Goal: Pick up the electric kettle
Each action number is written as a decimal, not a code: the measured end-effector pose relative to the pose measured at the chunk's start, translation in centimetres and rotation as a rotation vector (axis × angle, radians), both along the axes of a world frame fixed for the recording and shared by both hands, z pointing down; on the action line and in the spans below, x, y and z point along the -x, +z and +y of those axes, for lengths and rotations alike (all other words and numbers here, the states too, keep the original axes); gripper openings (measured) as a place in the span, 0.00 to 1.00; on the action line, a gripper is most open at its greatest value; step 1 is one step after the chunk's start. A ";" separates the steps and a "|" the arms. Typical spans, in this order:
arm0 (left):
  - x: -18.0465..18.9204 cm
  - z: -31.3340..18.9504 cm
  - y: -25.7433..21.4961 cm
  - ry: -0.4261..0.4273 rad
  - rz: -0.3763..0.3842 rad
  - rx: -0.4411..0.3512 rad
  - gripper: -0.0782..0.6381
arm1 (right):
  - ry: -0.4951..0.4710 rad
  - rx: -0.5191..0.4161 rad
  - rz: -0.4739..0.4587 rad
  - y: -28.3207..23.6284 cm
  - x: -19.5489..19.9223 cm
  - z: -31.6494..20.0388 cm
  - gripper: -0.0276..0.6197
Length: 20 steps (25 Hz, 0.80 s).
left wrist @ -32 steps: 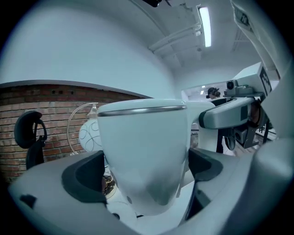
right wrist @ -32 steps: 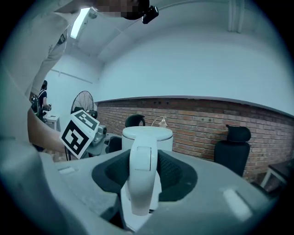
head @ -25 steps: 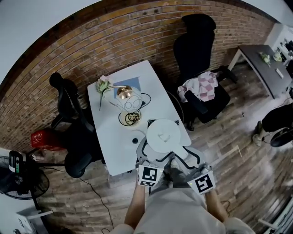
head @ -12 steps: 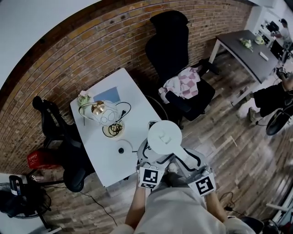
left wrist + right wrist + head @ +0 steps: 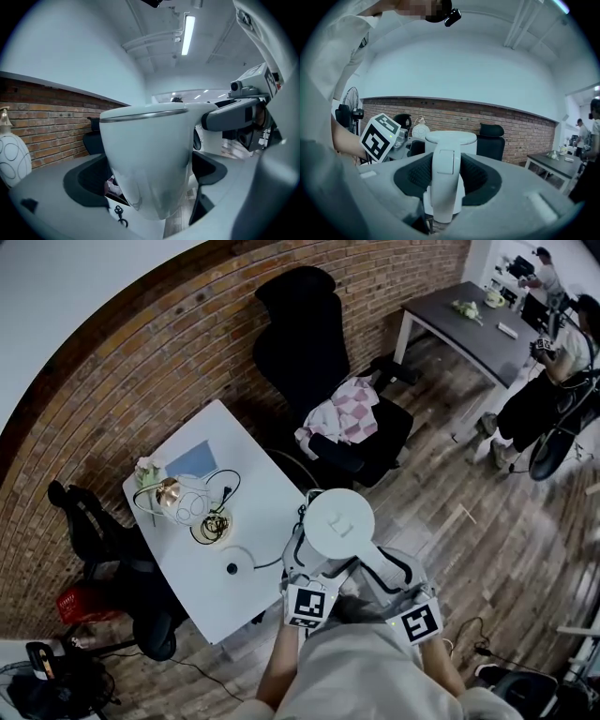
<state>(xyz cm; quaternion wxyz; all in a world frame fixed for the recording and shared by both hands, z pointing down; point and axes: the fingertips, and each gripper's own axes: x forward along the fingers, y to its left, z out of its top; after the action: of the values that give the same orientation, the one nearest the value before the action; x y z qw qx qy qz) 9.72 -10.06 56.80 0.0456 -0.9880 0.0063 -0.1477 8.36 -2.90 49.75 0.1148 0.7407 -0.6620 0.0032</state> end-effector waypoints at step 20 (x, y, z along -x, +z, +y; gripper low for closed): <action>-1.9 2.3 -0.5 0.068 0.006 -0.007 0.90 | 0.035 0.168 0.061 1.7 -1.1 2.8 0.29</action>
<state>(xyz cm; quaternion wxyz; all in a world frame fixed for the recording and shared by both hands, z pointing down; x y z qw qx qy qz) 11.63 -7.80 56.30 0.0543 -0.9879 -0.0265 -0.1430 9.43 -0.14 51.43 0.1966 0.7398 -0.6423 0.0379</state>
